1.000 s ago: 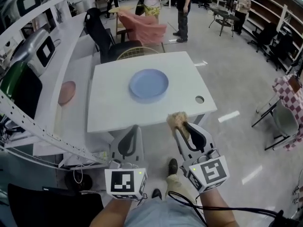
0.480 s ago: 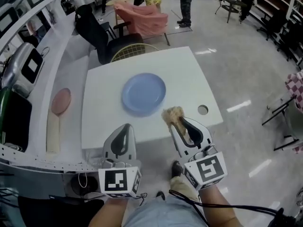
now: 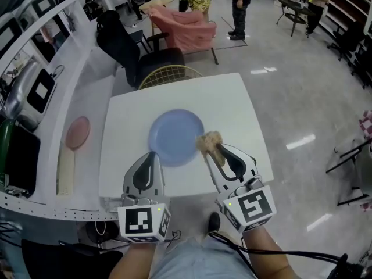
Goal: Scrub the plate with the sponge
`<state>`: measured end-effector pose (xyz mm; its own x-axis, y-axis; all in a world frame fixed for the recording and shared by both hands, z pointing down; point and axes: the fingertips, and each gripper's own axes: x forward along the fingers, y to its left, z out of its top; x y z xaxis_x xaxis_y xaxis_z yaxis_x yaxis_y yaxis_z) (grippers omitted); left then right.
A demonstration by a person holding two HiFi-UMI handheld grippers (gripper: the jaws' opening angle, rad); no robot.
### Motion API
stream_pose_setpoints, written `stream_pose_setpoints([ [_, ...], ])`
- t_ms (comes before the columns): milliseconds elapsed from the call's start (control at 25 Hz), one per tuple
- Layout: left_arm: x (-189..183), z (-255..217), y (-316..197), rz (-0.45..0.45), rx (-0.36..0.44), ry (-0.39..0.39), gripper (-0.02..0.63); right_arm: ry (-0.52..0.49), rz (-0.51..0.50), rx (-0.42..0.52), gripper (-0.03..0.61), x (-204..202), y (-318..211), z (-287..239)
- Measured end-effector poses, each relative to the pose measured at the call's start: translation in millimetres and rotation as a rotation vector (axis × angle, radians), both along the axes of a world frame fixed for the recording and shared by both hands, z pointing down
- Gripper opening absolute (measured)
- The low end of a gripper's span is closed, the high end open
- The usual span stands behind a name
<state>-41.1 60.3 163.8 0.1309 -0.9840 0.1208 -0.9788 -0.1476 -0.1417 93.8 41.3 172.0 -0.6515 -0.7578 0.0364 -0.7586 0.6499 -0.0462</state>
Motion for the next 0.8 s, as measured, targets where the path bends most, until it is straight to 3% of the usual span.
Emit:
stream_pose_setpoints([
  [480, -43.6, -18.2, -30.9, -0.113, 0.05, 0.034, 0.015, 0.002, -0.075, 0.06, 0.11, -35.2, -50.1, -21.2],
  [800, -91.3, 4.1, -71.4, -0.114, -0.003, 0.066, 0.015, 0.034, -0.082, 0.02, 0.11, -83.7, -84.7, -4.7],
])
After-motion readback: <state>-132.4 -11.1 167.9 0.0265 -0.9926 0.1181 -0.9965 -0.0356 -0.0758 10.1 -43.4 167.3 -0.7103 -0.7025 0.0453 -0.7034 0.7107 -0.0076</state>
